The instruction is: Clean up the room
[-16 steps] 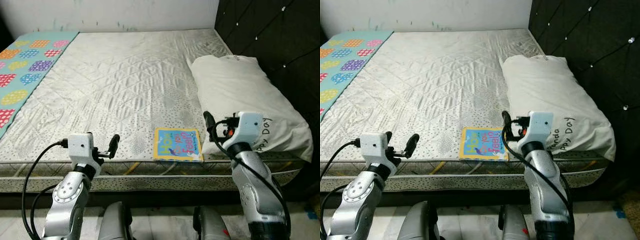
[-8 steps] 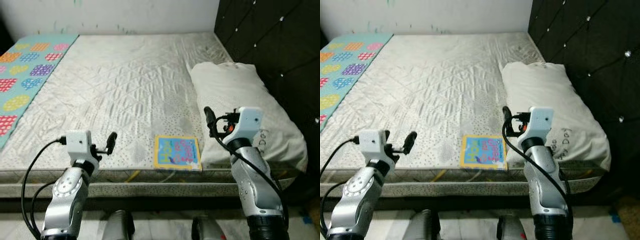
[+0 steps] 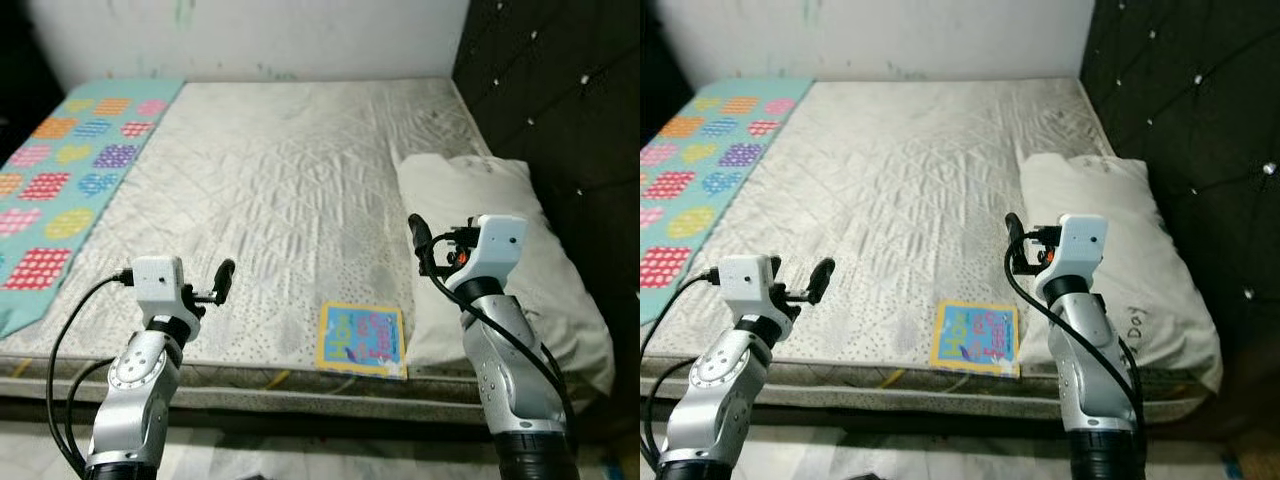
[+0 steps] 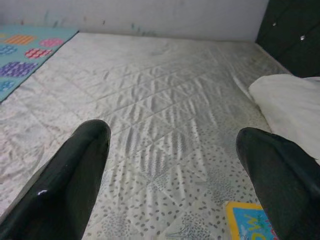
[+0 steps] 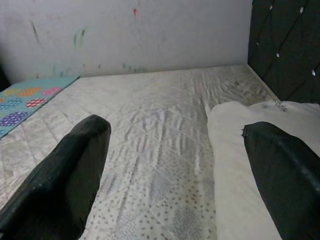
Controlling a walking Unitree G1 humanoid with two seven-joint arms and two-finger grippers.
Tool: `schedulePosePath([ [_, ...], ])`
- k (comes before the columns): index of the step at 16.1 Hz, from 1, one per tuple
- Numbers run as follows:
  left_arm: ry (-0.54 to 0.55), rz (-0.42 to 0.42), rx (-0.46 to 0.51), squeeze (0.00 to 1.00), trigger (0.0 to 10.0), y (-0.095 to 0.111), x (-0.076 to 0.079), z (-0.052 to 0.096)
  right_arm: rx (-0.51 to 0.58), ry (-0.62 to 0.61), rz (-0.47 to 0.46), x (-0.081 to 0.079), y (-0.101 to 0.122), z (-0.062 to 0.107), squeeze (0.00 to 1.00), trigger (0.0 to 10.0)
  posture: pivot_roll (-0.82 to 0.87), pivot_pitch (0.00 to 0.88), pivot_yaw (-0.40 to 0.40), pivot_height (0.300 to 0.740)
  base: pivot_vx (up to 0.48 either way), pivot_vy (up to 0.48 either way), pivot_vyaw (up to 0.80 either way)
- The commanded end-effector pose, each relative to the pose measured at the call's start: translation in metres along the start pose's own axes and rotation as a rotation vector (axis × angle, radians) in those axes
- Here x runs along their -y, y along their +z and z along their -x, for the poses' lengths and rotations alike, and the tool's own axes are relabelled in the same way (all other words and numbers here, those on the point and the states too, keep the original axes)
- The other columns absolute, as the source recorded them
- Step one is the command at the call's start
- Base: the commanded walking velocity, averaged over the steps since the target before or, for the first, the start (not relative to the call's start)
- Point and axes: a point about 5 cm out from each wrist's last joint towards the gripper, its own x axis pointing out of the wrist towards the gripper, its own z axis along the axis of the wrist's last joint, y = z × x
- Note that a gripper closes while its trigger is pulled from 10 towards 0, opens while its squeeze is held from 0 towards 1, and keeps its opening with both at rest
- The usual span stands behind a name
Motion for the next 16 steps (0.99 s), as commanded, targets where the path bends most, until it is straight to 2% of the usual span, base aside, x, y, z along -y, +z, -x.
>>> schedulePosePath([
  [1, 0.02, 0.0, -0.024, 0.0, 10.0, -0.0075, -0.0048, 0.0026, -0.026, -0.013, -0.012, 0.0006, -0.009, 0.0026, 0.0, 10.0, -0.2, 0.0, 0.057, 0.74, 0.0, 0.0, 0.0],
  [4, 0.054, 0.015, -0.045, 0.0, 10.0, -0.0115, -0.0079, 0.0003, -0.017, -0.014, -0.024, -0.0058, -0.0092, 0.0022, 0.0, 10.0, -0.21, 0.0, 0.065, 0.74, 0.0, 0.0, 0.0],
  [7, 0.024, 0.035, -0.032, 0.0, 10.0, -0.0087, -0.0051, -0.004, -0.012, -0.007, -0.011, -0.0079, -0.0109, 0.0025, 0.0, 10.0, -0.22, 0.0, 0.07, 0.74, 0.0, 0.0, 0.0],
  [11, 0.007, 0.054, -0.034, 0.0, 10.0, -0.0098, 0.0002, -0.0048, -0.007, -0.013, -0.004, -0.0074, -0.0111, 0.0032, 0.0, 10.0, -0.22, 0.0, 0.069, 0.74, 0.0, 0.0, 0.0],
  [16, 0.011, 0.073, -0.036, 0.0, 10.0, -0.0104, -0.0003, -0.0049, -0.011, -0.01, -0.001, -0.0076, -0.0136, 0.0053, 0.0, 10.0, -0.22, 0.0, 0.063, 0.74, 0.0, 0.05, 0.0],
])
